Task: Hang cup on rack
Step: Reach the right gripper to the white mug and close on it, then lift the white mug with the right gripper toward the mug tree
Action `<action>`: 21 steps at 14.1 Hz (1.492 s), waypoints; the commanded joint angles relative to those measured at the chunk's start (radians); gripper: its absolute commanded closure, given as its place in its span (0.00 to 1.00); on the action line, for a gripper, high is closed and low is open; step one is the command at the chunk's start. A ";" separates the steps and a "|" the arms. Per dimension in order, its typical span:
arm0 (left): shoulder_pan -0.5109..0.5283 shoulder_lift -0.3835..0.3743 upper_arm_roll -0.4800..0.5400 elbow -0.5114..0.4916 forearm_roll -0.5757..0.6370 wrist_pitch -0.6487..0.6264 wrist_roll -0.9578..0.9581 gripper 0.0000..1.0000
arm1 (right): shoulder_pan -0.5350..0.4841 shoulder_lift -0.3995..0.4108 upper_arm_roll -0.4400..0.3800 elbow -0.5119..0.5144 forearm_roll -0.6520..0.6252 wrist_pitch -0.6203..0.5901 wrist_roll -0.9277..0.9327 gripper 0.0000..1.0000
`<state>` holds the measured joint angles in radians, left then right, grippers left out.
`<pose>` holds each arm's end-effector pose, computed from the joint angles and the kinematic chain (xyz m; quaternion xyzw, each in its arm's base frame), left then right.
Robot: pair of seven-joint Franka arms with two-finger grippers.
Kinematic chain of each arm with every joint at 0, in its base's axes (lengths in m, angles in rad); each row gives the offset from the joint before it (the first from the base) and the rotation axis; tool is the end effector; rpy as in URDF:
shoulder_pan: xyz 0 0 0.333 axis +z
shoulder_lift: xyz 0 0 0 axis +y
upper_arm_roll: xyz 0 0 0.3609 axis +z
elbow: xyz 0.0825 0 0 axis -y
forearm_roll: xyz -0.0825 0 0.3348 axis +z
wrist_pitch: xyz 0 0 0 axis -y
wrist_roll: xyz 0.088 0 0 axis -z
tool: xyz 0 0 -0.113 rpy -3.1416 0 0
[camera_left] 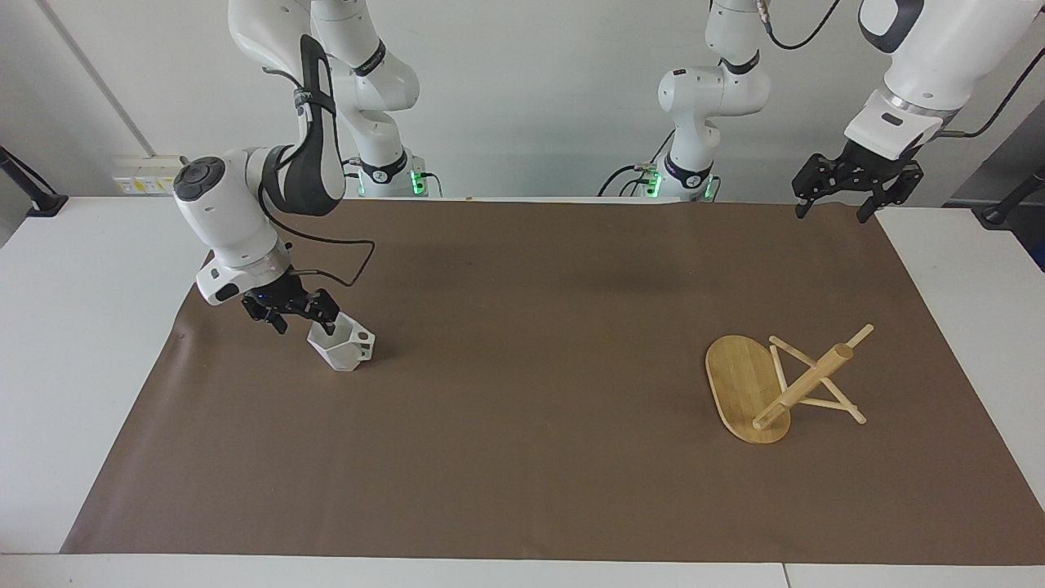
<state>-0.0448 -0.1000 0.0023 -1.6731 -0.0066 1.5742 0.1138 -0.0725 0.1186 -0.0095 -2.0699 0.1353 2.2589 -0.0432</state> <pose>0.4687 -0.0206 0.6692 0.9969 -0.0781 0.0007 0.0034 0.5398 -0.0399 0.4487 -0.9961 0.0603 -0.0384 0.0508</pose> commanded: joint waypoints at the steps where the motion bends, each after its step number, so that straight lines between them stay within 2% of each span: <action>1: 0.002 -0.020 -0.001 -0.024 -0.006 0.007 0.004 0.00 | -0.007 -0.002 0.003 -0.035 0.018 0.054 0.008 0.00; 12: 0.003 -0.020 -0.001 -0.024 -0.006 0.007 0.006 0.00 | -0.007 -0.001 0.003 -0.052 0.018 0.068 0.016 0.02; 14: 0.003 -0.020 -0.001 -0.024 -0.006 0.007 0.006 0.00 | -0.007 -0.001 0.005 -0.052 0.018 0.068 0.019 0.21; 16: 0.003 -0.020 -0.001 -0.024 -0.006 0.007 0.006 0.00 | -0.007 -0.001 0.003 -0.052 0.018 0.068 0.032 0.35; 19: 0.003 -0.020 -0.001 -0.024 -0.006 0.009 0.006 0.00 | -0.006 -0.001 0.005 -0.052 0.018 0.068 0.042 0.70; 21: 0.003 -0.020 -0.001 -0.024 -0.006 0.009 0.004 0.00 | -0.006 -0.001 0.005 -0.052 0.018 0.068 0.048 0.77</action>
<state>-0.0448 -0.1000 0.0023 -1.6731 -0.0066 1.5742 0.1138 -0.0727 0.1219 -0.0098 -2.1070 0.1362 2.3000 -0.0134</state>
